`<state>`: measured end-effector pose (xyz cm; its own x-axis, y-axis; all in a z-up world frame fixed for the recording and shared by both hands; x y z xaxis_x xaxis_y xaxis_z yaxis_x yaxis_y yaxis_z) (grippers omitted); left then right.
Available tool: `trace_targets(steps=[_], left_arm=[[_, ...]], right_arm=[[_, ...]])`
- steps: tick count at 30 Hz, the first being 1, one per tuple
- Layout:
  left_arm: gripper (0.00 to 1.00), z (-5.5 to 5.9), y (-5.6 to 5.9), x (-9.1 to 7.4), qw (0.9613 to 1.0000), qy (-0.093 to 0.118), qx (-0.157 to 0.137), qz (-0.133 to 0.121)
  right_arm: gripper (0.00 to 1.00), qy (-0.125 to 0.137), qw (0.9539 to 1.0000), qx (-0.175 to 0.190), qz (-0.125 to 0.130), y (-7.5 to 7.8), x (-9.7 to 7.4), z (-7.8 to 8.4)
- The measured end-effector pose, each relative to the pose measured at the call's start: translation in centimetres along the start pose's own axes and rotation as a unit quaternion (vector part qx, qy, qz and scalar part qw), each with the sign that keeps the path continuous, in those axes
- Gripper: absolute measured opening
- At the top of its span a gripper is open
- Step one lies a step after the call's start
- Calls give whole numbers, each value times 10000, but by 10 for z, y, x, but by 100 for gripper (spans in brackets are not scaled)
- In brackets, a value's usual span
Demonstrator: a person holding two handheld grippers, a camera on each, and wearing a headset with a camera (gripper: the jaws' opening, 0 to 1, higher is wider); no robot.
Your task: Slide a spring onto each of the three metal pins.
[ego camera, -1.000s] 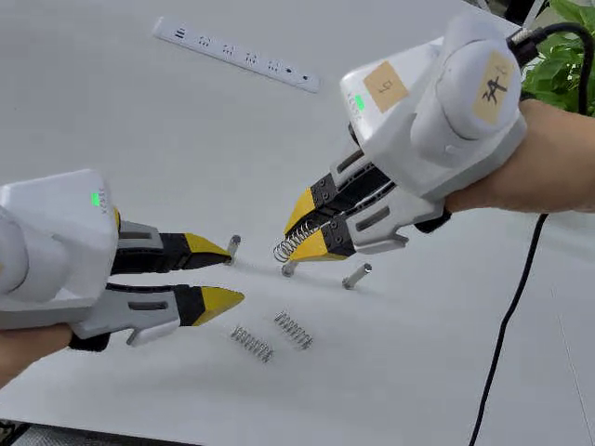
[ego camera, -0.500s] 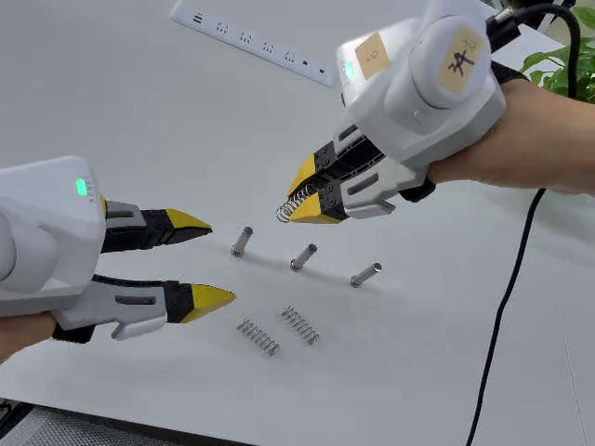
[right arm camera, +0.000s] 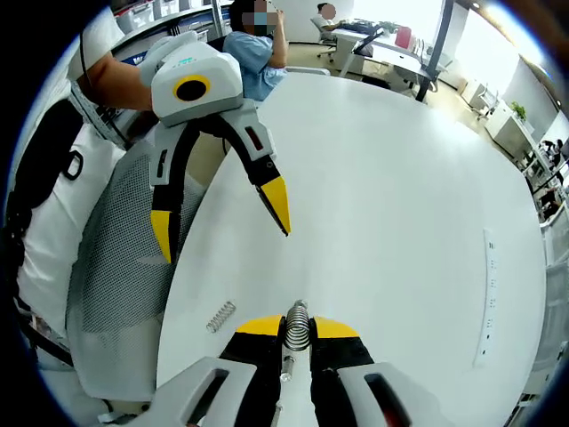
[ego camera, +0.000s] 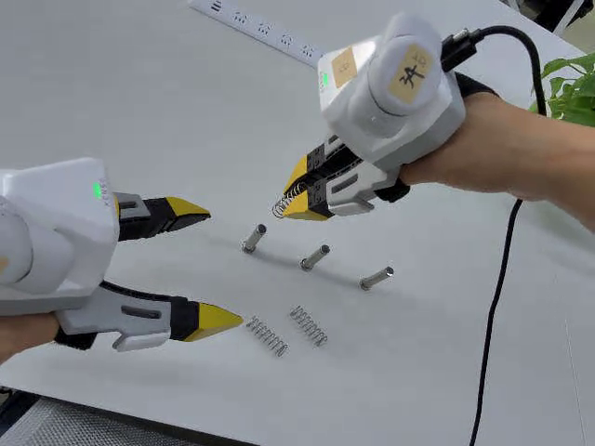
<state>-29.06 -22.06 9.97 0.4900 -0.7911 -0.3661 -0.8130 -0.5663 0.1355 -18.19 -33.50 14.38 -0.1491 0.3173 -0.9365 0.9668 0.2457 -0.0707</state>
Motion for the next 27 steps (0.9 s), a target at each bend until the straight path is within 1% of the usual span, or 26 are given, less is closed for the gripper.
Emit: trace_targets(steps=[2,8,19,27], left_arm=[[70,2,-1,1,10000,-9,-5,5],[75,4,-1,2,10000,-25,-65,44],[76,7,-3,5,9999,-10,-140,81],[78,7,-5,6,9998,7,-158,84]], right_arm=[[8,-45,10000,7,-18,1,5,1],[8,-102,9999,50,-72,4,15,0],[8,-218,9996,66,-147,10,29,3],[8,-275,9994,39,-184,11,33,3]])
Point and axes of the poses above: the centre of the closed fingertips' face, and the gripper's own axes: x roughly forward along the fingers, y roughly to its right, z roughly out of its underside, the point moved 8 cm from there along -x, roughly backward along the fingers, and after that the axes turned 2 degrees about -z, right-handed, at the moved point
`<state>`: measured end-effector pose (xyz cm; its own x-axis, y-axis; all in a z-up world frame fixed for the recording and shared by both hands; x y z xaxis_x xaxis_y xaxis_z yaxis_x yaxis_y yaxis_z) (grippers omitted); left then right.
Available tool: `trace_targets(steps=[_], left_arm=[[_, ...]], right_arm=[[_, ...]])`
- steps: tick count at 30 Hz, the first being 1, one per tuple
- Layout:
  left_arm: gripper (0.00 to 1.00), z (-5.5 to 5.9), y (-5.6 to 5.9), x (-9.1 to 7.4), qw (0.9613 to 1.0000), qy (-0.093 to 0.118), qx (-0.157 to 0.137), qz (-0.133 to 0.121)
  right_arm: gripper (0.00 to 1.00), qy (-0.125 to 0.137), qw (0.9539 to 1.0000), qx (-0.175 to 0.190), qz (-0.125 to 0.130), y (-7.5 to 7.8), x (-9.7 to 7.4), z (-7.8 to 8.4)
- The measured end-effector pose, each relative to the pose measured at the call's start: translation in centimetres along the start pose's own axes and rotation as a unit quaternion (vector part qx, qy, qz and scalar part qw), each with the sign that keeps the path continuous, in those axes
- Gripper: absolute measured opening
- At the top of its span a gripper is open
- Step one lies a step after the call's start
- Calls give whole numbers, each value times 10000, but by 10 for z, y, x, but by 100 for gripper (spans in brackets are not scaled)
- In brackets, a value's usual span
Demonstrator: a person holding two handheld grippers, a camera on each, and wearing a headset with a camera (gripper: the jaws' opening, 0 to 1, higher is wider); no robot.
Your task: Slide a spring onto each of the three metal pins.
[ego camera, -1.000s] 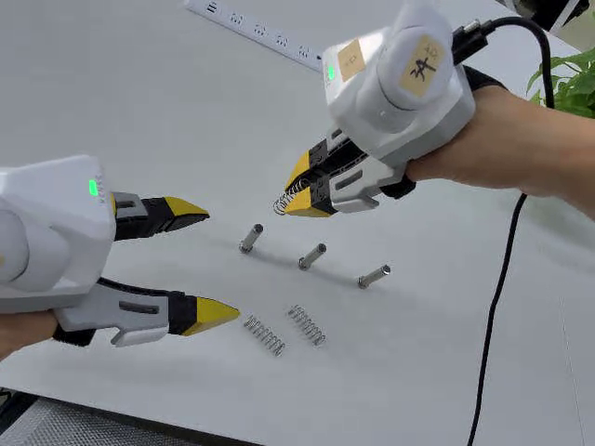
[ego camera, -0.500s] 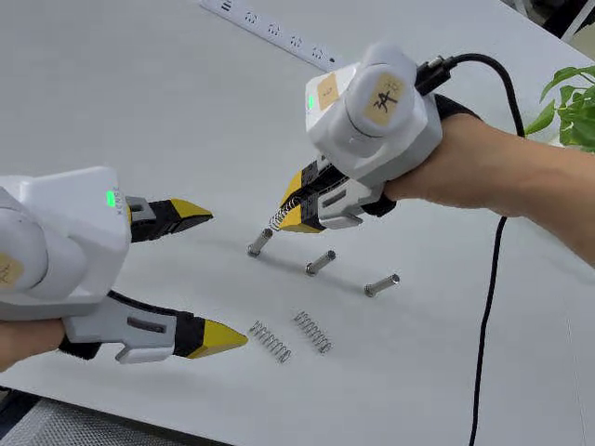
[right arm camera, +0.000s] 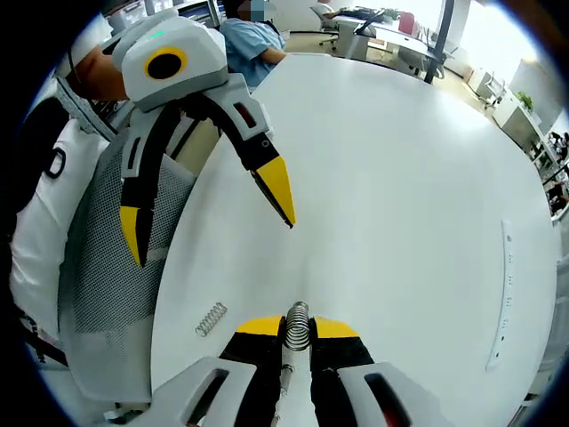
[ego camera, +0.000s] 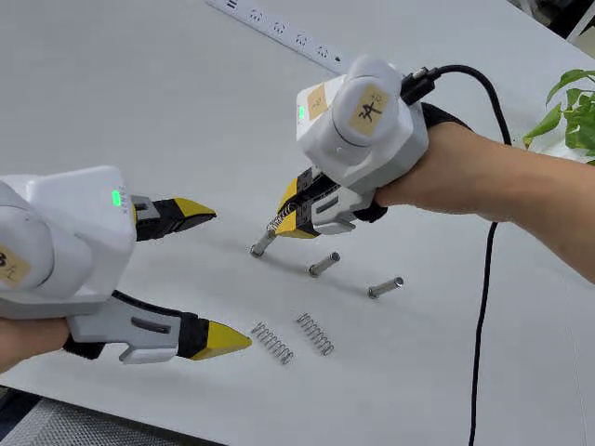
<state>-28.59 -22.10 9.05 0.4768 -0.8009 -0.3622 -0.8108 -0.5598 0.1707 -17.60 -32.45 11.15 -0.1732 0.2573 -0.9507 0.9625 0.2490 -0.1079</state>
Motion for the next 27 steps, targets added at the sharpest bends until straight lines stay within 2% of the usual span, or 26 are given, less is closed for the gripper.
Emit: trace_targets(steps=[16,27], left_arm=[[77,2,2,2,9999,42,-91,36],[77,1,2,3,9999,74,-119,62]], right_arm=[[8,-70,9999,-31,-65,3,7,2],[8,-110,9999,-81,-95,0,10,3]])
Point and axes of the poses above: the centre of the closed fingertips' face, and the gripper's own axes: x roughly forward along the fingers, y roughly to its right, z roughly out of its underside, the point moved 8 cm from there along -x, roughly backward along the fingers, and after that the axes turned 2 degrees about -z, right-handed, at the moved point
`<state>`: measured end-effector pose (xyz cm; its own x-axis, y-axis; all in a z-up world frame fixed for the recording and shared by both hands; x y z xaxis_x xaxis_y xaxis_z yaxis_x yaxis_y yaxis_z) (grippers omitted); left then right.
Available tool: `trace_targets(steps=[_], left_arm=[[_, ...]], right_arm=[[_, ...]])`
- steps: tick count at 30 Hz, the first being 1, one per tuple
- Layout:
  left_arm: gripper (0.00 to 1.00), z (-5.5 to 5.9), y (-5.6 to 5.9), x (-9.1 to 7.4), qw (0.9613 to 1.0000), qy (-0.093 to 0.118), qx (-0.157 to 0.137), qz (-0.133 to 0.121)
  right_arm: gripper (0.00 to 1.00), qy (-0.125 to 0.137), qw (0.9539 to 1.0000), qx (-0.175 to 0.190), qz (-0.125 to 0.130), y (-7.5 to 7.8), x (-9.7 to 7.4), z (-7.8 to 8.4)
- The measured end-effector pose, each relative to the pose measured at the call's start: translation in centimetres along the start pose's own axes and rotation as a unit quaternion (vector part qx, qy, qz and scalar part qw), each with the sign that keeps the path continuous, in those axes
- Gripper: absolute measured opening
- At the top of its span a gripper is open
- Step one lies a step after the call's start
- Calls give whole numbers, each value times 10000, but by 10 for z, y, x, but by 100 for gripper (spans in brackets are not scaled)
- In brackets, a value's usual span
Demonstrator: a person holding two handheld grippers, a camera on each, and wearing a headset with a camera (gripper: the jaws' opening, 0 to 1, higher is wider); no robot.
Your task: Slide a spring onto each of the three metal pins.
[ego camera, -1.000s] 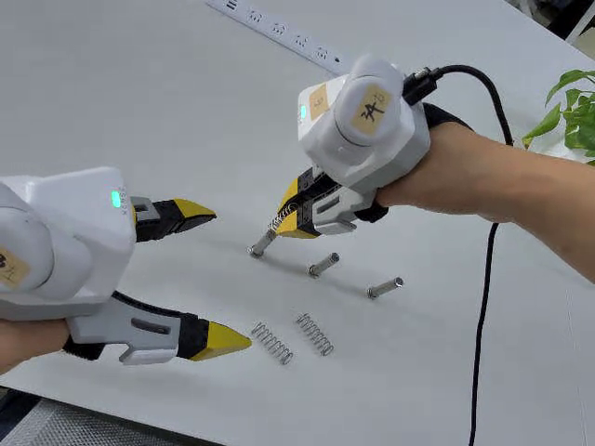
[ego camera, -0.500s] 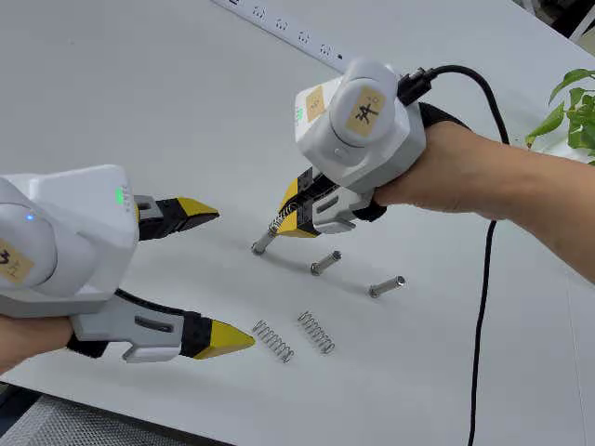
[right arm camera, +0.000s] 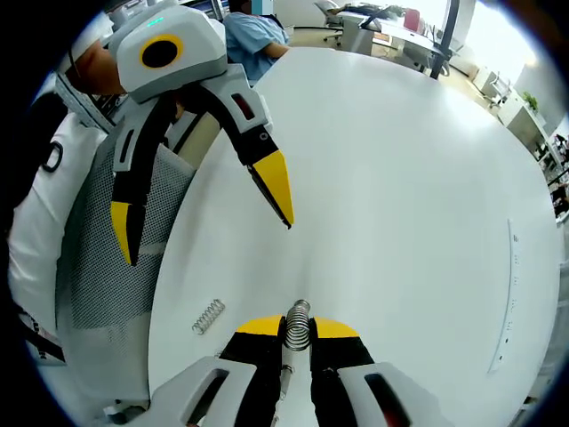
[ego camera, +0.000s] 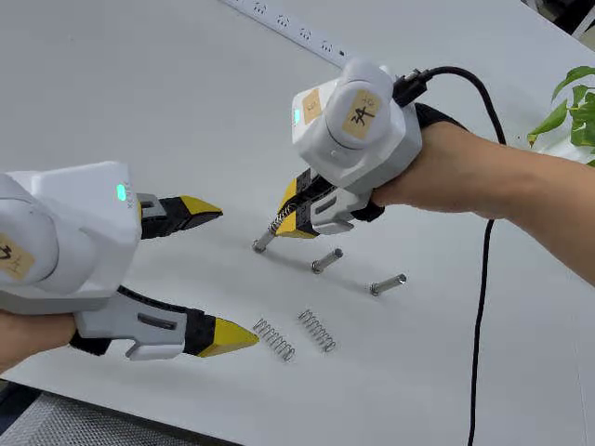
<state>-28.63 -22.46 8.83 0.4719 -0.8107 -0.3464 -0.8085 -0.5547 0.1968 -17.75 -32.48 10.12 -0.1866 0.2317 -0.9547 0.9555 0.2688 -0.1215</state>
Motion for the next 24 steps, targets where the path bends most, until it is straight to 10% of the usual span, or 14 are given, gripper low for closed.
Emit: trace_targets(steps=[24], left_arm=[[76,4,0,1,10000,0,-85,38]], right_arm=[[8,-27,10000,-13,-25,3,11,1]])
Point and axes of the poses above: the centre of the closed fingertips' face, and the gripper's own axes: x roughly forward along the fingers, y roughly to its right, z roughly out of its underside, the point moved 8 cm from there along -x, roughly backward along the fingers, and after that the axes turned 2 degrees about -z, right-handed, at the moved point
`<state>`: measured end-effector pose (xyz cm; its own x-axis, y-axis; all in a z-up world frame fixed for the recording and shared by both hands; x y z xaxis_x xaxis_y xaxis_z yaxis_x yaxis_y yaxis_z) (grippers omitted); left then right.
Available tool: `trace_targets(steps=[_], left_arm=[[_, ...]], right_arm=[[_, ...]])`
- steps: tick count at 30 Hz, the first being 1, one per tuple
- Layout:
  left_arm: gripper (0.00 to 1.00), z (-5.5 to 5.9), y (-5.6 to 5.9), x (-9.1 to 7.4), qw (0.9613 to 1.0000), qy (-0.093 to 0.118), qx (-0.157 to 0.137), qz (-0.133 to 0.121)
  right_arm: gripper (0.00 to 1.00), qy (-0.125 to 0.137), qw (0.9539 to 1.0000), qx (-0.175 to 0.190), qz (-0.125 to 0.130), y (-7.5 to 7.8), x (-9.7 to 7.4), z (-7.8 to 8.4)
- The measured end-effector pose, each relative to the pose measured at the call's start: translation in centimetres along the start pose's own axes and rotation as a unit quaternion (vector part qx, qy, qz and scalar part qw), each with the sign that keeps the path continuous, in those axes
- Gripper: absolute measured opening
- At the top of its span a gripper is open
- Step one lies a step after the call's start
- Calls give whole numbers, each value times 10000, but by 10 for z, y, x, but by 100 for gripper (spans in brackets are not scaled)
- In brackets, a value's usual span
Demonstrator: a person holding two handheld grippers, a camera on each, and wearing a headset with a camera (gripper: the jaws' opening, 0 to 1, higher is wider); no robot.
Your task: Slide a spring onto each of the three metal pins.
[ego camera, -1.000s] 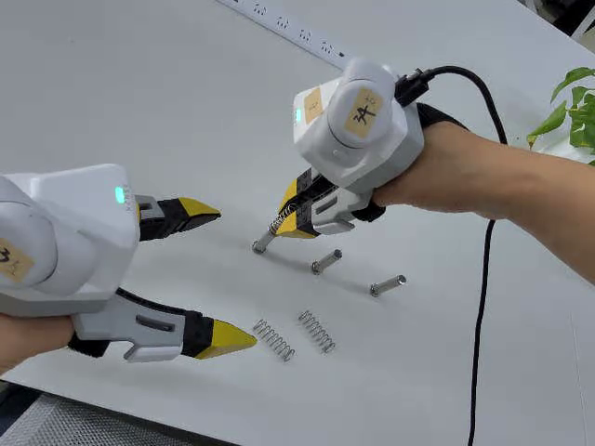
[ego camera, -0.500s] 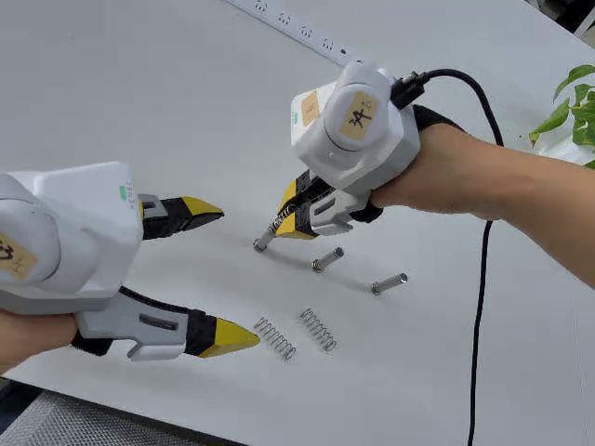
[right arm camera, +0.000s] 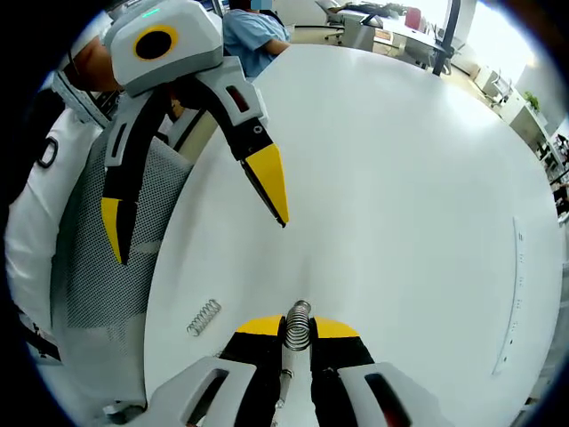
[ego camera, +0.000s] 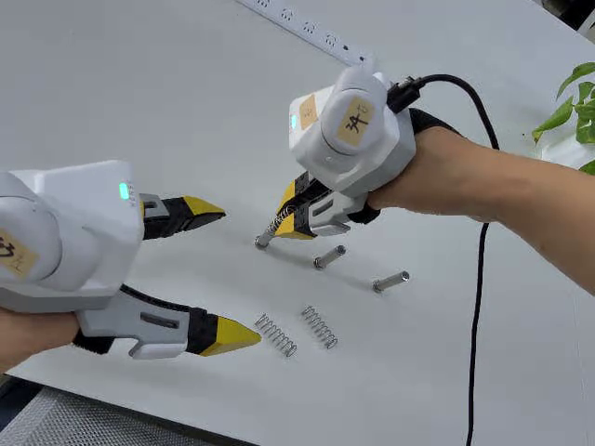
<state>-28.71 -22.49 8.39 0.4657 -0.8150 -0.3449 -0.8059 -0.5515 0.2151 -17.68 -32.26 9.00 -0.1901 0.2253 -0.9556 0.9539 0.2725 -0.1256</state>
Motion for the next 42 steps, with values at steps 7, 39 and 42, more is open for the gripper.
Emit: trace_targets(steps=[7,39,42], left_arm=[[75,0,0,0,10000,10,-24,6],[75,4,1,-1,9999,29,-119,-16],[75,4,1,-1,9999,30,-124,-19]], right_arm=[[8,8,10000,17,8,0,5,1],[8,4,9997,-37,232,-7,29,2],[8,21,9997,-15,255,-7,31,3]])
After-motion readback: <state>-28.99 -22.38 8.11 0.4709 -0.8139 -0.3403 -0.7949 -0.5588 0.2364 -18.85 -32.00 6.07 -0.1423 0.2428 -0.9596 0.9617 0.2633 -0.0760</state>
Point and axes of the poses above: the centre of the closed fingertips' face, and the gripper's own axes: x roughly forward along the fingers, y roughly to its right, z roughly out of its underside, the point moved 8 cm from there along -x, roughly backward along the fingers, and after that the axes turned 2 degrees about -z, right-handed, at the moved point
